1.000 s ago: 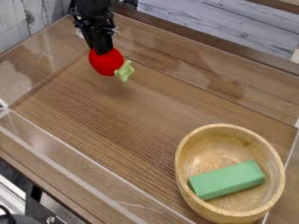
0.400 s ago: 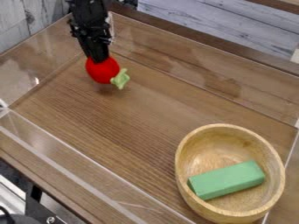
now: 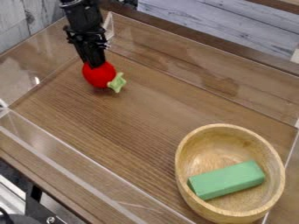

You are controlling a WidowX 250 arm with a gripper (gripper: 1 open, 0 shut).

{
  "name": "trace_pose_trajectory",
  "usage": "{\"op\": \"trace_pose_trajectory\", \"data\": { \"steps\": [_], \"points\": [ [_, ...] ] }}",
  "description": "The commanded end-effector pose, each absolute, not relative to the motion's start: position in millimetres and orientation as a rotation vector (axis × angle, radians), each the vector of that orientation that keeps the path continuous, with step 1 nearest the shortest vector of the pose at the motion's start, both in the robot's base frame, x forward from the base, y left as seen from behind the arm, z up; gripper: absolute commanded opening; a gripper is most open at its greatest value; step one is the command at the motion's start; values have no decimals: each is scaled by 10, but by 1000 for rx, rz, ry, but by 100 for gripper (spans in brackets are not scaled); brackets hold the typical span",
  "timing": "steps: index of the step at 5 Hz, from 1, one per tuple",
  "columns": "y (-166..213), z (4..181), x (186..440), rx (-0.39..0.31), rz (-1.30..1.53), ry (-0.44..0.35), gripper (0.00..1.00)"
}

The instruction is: Move the red object to the left side of the table

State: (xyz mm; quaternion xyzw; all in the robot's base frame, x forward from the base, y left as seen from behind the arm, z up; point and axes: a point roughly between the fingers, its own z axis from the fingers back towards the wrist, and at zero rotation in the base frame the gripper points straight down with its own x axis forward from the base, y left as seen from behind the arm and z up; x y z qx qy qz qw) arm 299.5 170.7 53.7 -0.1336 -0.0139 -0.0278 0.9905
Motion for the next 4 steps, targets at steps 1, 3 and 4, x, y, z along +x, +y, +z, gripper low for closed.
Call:
{"op": "trace_pose_trajectory", "data": {
  "steps": [1, 3, 4],
  "points": [
    [1831, 699, 3054, -244, -55, -81, 0],
    [1893, 674, 3053, -262, -34, -82, 0],
    [1917, 669, 3056, -268, -24, -83, 0]
  ]
}}
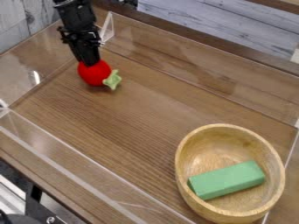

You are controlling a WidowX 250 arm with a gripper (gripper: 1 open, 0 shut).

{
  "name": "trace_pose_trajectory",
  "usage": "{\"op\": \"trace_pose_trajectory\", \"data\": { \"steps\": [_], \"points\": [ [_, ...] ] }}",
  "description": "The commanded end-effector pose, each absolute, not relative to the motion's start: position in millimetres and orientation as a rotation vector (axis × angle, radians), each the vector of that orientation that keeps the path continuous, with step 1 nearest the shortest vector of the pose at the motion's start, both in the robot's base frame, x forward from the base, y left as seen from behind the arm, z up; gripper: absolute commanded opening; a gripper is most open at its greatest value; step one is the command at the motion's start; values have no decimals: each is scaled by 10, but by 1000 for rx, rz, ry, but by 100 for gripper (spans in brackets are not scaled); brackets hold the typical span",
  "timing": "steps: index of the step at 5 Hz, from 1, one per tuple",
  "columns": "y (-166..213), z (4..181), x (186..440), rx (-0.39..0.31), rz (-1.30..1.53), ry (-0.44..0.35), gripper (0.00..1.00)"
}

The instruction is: Move the red object to the left side of the table

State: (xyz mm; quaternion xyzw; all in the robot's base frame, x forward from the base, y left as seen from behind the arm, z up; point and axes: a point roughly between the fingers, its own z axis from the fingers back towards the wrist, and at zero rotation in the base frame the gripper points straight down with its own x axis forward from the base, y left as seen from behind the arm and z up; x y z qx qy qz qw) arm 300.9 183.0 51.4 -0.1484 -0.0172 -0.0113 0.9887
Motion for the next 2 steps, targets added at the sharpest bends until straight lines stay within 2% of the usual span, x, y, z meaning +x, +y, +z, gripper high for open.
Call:
{"op": "trace_pose_trajectory", "data": {
  "steps": [1, 2],
  "points": [
    [1937, 665, 3056, -275, -13, -82, 0],
    [1958, 659, 3056, -281, -3, -82, 0]
  ]
}}
